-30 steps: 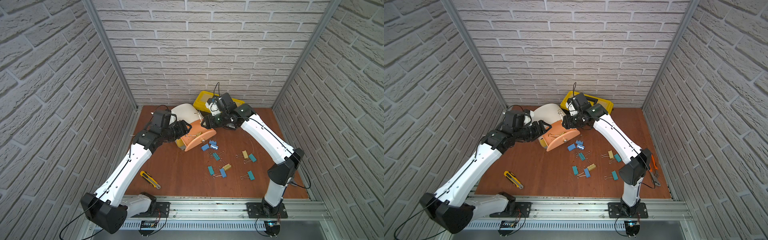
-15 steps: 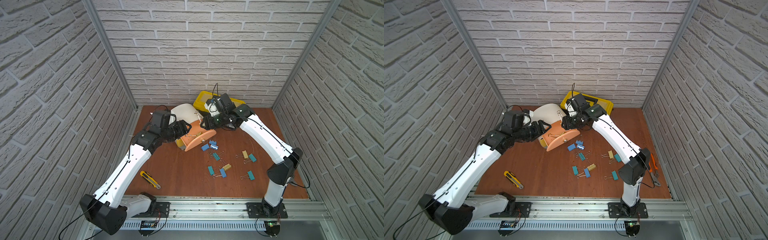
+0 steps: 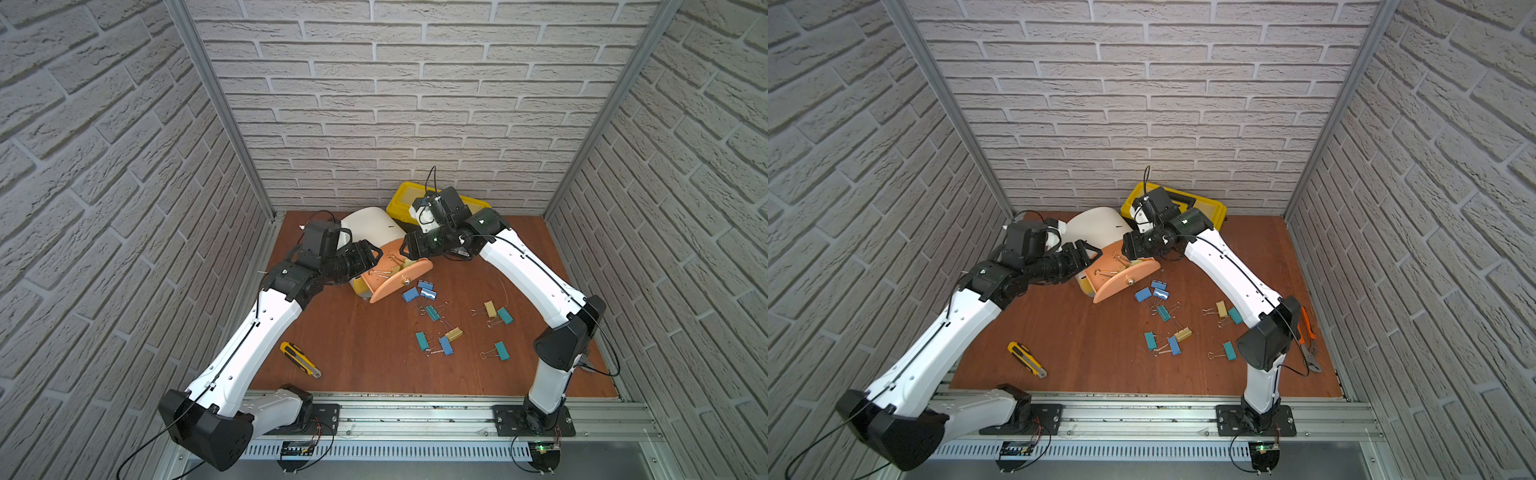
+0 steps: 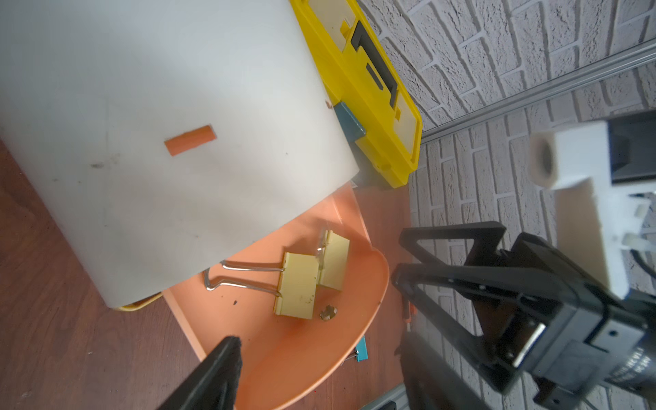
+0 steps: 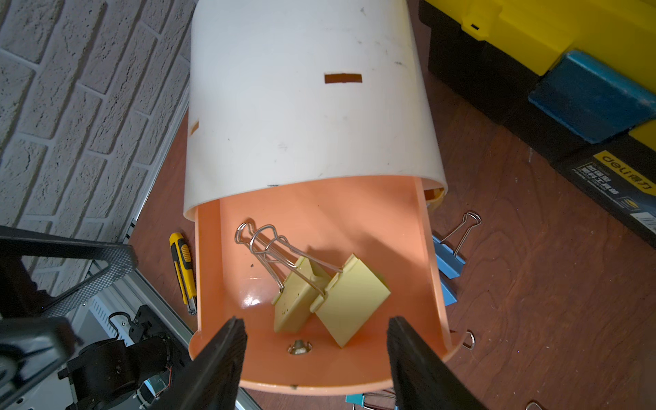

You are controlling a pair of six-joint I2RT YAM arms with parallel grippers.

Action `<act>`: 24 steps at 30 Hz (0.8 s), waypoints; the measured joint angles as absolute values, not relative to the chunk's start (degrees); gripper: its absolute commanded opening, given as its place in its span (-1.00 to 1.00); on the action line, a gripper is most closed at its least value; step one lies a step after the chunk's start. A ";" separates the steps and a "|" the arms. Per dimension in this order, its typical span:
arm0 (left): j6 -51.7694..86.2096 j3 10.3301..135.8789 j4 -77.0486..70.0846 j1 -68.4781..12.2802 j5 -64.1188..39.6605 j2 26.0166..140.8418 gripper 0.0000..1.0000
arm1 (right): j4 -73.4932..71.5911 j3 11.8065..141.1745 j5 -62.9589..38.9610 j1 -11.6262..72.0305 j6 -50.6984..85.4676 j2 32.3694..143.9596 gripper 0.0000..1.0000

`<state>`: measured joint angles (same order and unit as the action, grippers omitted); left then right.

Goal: Put the binder clips in the drawer according to color
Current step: Place the binder clip in the drawer.

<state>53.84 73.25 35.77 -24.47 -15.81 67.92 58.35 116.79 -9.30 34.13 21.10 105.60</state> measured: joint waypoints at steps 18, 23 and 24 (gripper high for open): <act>53.58 73.25 37.50 -24.34 -14.76 66.50 0.49 | 56.25 98.87 -4.71 30.92 20.58 92.53 0.34; 53.58 73.01 38.68 -23.44 -13.91 63.94 0.49 | 54.15 87.09 -4.03 28.80 21.56 84.60 0.34; 53.58 72.71 38.87 -23.27 -13.69 63.18 0.49 | 53.76 84.68 -3.84 28.42 21.93 83.18 0.33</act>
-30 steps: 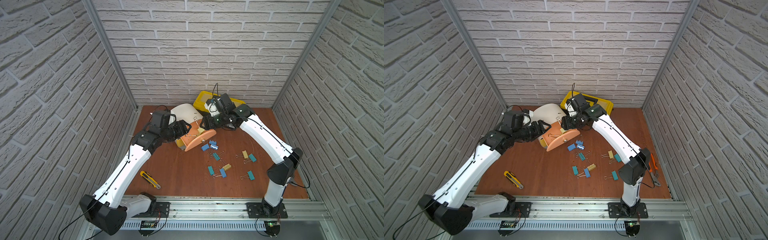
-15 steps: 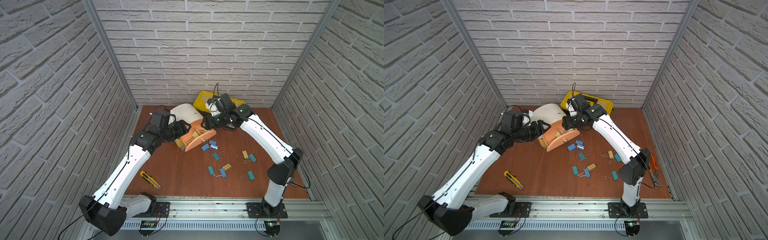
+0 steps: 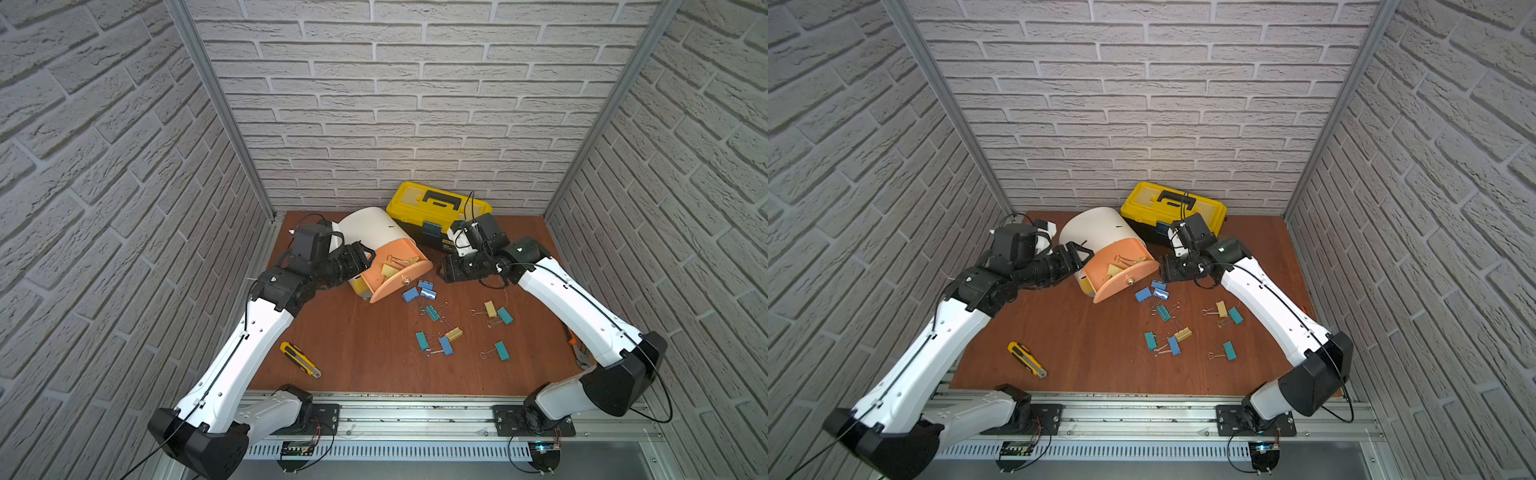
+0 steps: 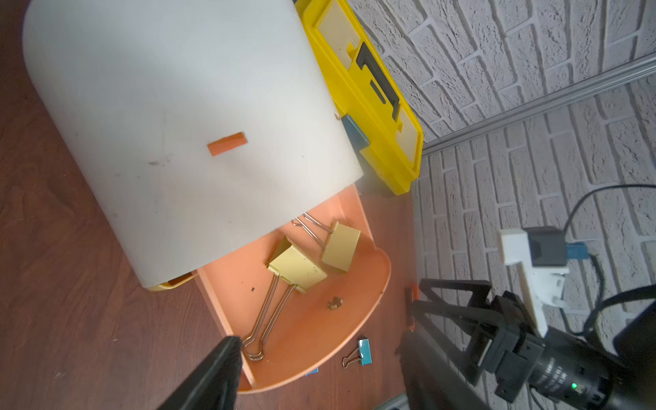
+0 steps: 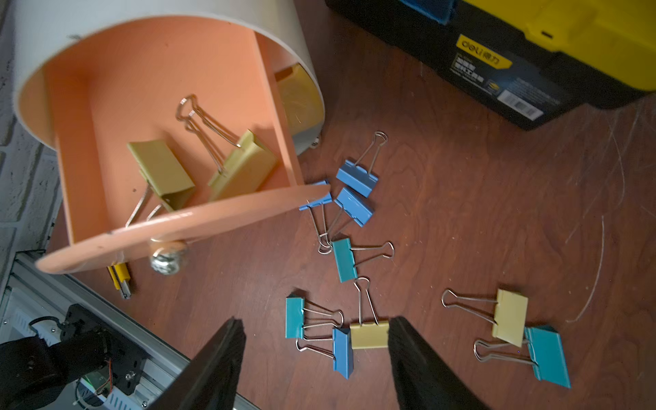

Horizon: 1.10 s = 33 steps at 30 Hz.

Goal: Put the binder clips in the drawer according to color
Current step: Place the binder clip in the drawer, then pick up the binder clip at the center of the board.

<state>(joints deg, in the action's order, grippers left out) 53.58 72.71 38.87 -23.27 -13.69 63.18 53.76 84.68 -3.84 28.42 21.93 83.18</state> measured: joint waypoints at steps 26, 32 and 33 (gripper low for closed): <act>59.90 52.71 47.66 -22.17 -6.48 39.05 0.49 | 40.29 54.08 -5.82 28.93 27.24 87.79 -0.12; 60.34 52.23 48.12 -22.17 -6.42 38.46 0.49 | 38.89 55.31 -5.72 29.65 27.22 92.97 -0.16; 60.36 52.23 48.12 -22.17 -6.42 38.48 0.49 | 38.76 55.70 -5.50 29.78 27.22 93.54 -0.16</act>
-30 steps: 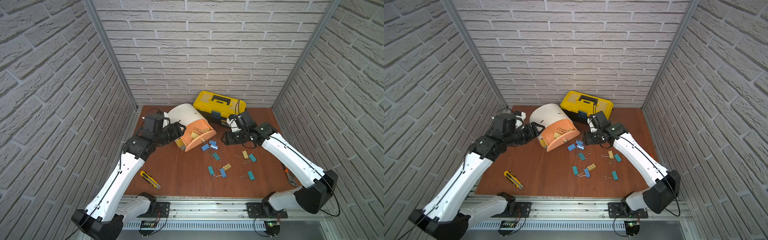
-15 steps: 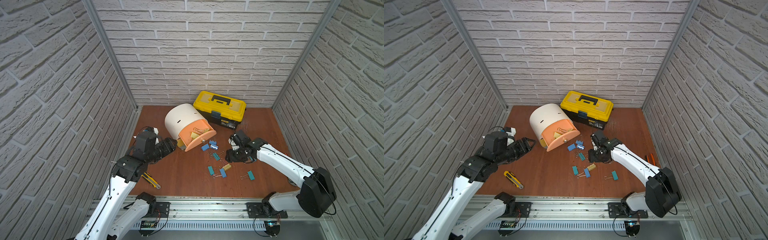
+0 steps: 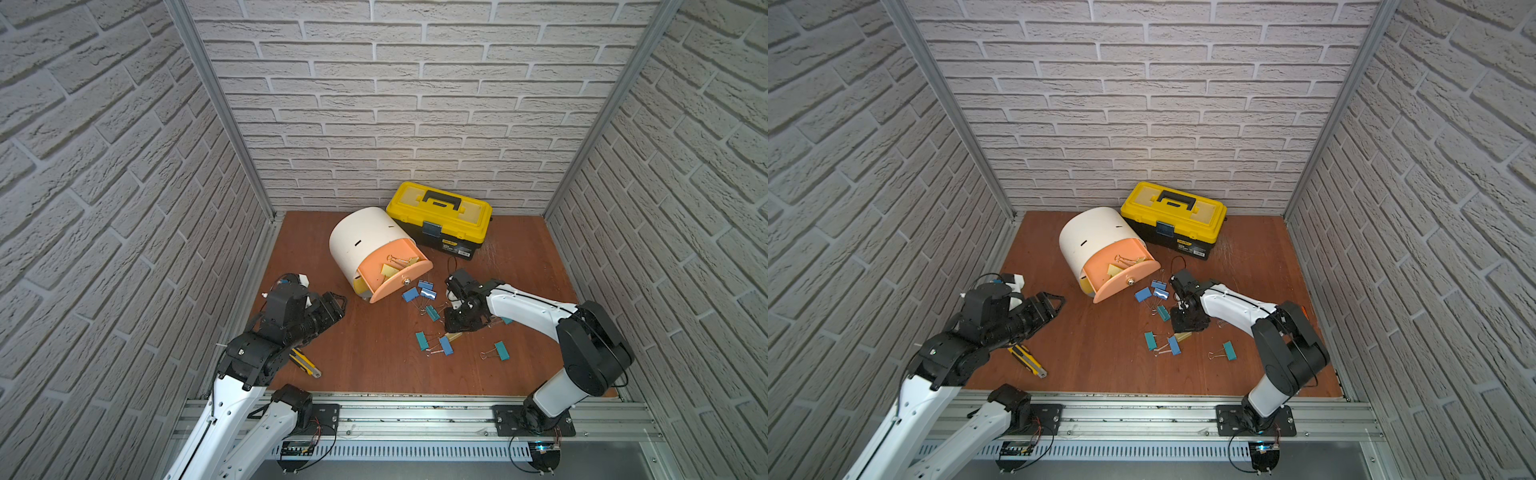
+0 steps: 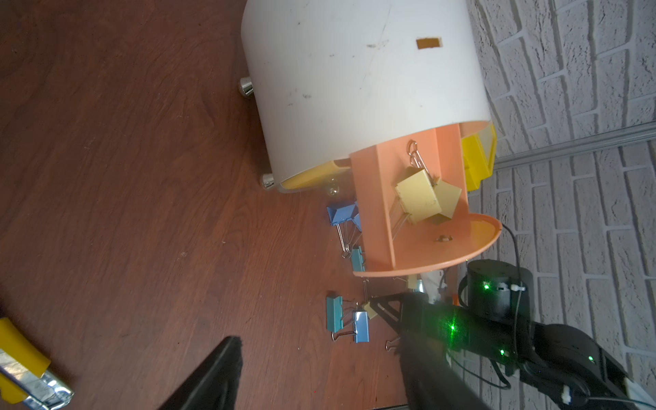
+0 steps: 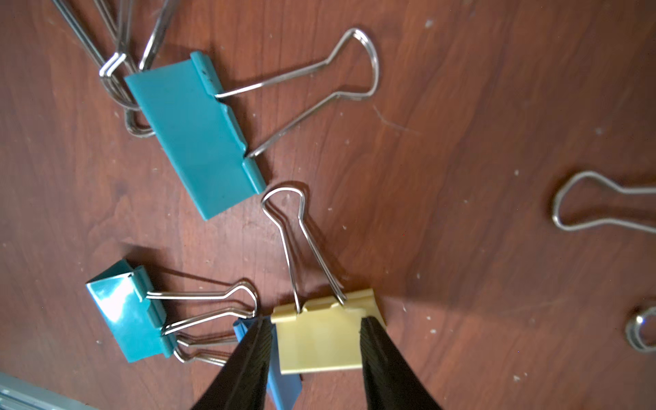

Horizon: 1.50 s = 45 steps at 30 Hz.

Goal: Put the binder clips in the drawer according to color
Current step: Pick up the binder clip at the center of the board.

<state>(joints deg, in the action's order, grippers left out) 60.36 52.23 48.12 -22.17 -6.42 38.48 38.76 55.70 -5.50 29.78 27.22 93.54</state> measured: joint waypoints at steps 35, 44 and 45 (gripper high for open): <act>60.71 52.23 47.94 -22.13 -6.42 40.99 0.50 | 40.18 45.50 -1.04 31.03 24.53 82.54 0.35; 61.14 52.23 47.94 -22.13 -6.35 40.71 0.49 | 39.35 45.32 -0.82 34.13 24.64 85.19 0.41; 61.21 52.23 47.94 -22.13 -6.31 40.71 0.50 | 39.20 45.32 -0.82 34.22 24.64 85.36 0.42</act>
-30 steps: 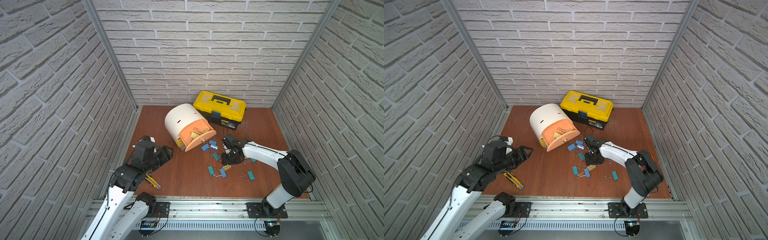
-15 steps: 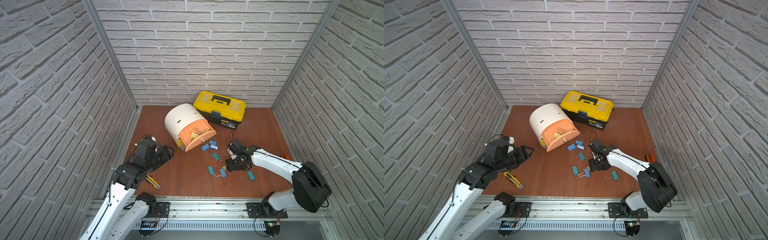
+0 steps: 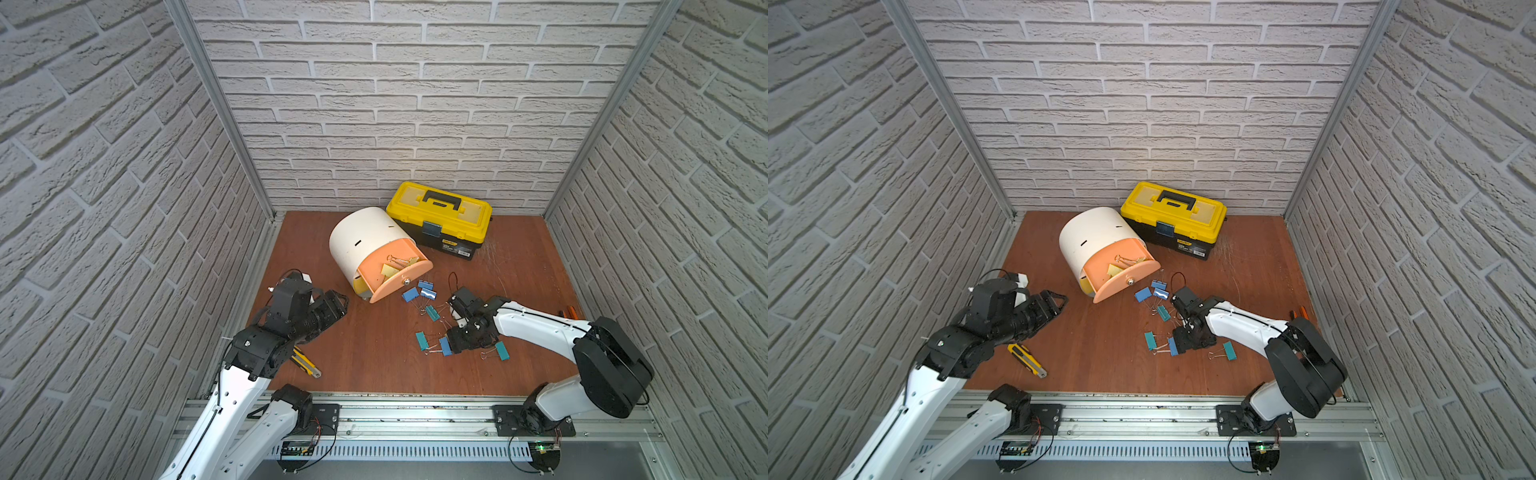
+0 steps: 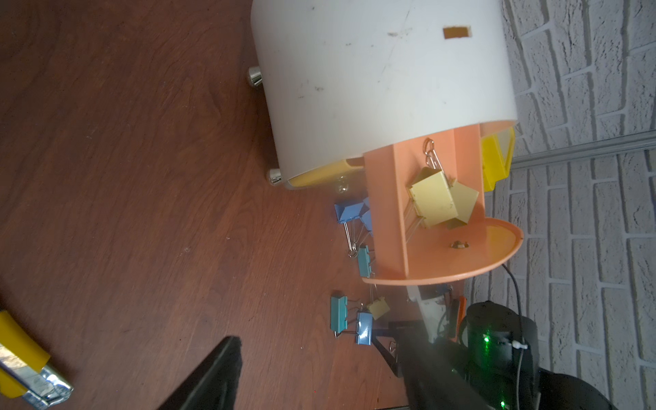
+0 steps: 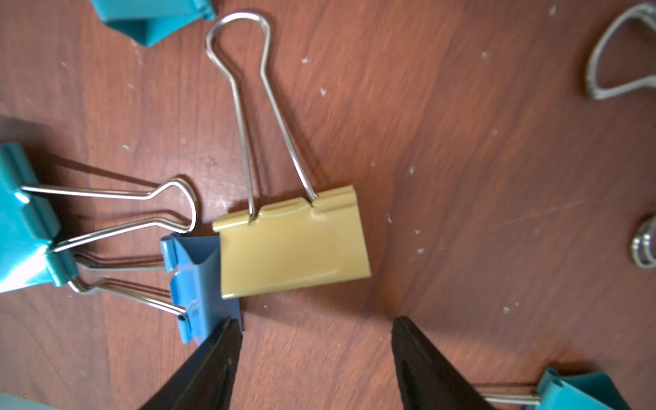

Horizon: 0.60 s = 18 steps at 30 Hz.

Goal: Put the binder clips in the drawer according to color
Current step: Pick up the binder clip at the center of the board.

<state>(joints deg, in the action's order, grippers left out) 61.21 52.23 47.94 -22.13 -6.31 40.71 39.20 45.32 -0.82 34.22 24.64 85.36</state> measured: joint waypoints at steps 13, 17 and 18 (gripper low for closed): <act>61.34 52.23 47.97 -22.13 -6.24 40.60 0.50 | 38.11 49.34 0.78 34.26 24.75 90.02 0.42; 61.36 52.23 47.99 -22.13 -6.22 40.16 0.50 | 37.89 50.30 1.32 34.24 24.69 91.48 0.40; 61.36 52.23 48.01 -22.13 -6.22 40.05 0.50 | 37.89 50.54 1.45 34.24 24.62 91.83 0.39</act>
<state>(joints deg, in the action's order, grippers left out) 61.36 52.23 48.01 -22.13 -6.22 40.05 37.89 50.54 1.45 34.24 24.62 91.83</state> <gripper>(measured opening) 0.748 0.702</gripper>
